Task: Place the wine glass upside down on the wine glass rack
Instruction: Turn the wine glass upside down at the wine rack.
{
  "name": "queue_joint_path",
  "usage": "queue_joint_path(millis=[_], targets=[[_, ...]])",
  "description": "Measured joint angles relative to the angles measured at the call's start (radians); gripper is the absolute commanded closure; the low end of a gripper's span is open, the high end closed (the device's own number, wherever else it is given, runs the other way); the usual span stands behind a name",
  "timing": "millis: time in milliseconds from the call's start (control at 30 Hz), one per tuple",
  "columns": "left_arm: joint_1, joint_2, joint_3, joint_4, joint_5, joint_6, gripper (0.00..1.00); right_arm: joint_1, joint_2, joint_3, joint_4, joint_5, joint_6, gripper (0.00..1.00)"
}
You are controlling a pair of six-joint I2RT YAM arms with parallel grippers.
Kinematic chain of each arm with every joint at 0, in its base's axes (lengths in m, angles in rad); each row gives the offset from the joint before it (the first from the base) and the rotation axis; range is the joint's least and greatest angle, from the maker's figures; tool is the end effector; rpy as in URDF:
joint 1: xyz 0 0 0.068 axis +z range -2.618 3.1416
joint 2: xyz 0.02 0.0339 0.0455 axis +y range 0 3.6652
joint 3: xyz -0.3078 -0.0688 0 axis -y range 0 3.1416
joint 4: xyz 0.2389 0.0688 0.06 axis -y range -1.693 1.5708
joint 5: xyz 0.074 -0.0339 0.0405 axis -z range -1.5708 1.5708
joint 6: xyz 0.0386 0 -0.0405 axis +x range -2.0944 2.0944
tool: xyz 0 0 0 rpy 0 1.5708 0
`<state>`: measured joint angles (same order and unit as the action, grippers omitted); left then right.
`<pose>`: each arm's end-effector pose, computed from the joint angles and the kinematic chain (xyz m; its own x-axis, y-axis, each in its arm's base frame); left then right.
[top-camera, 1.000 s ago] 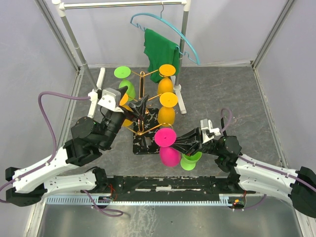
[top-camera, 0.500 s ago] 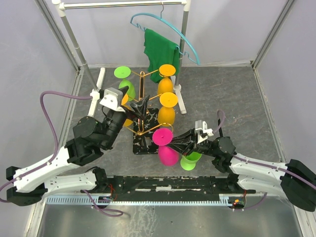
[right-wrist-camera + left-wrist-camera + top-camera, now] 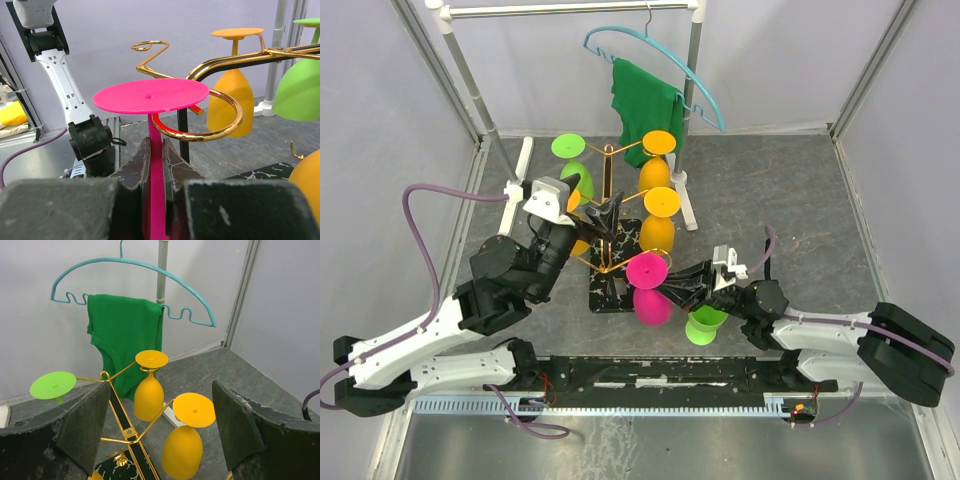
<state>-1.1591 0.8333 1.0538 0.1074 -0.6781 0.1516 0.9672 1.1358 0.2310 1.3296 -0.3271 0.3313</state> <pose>0.0748 -0.1109 0.4856 0.1993 -0.1625 -0.9664 0.4511 0.8907 -0.0567 0.0953 0.1600 0.2874 -0.0864 0.4173 -0.9046 -0.9705 0.1700 0.1711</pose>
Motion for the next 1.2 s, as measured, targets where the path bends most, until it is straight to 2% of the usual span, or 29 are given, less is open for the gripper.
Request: queue_joint_path(millis=[300,567,733,967,1200], targets=[[0.000,0.000,-0.002,0.000,-0.002,0.001,0.10,0.008,0.063,0.012,0.055,0.050,-0.043,0.99],[0.000,0.000,-0.005,0.003,-0.002,0.014,0.10,0.001,0.067,0.012,0.053,0.195,-0.101,0.99],[0.000,0.000,-0.006,0.006,-0.002,0.016,0.10,0.003,0.063,0.004,0.055,0.226,-0.122,0.99],[0.000,0.000,-0.006,0.007,-0.003,0.018,0.10,0.003,-0.032,-0.066,0.048,0.257,-0.147,0.99],[0.000,0.000,-0.008,0.007,-0.008,0.018,0.09,0.003,-0.155,-0.074,-0.093,0.229,-0.164,0.99]])
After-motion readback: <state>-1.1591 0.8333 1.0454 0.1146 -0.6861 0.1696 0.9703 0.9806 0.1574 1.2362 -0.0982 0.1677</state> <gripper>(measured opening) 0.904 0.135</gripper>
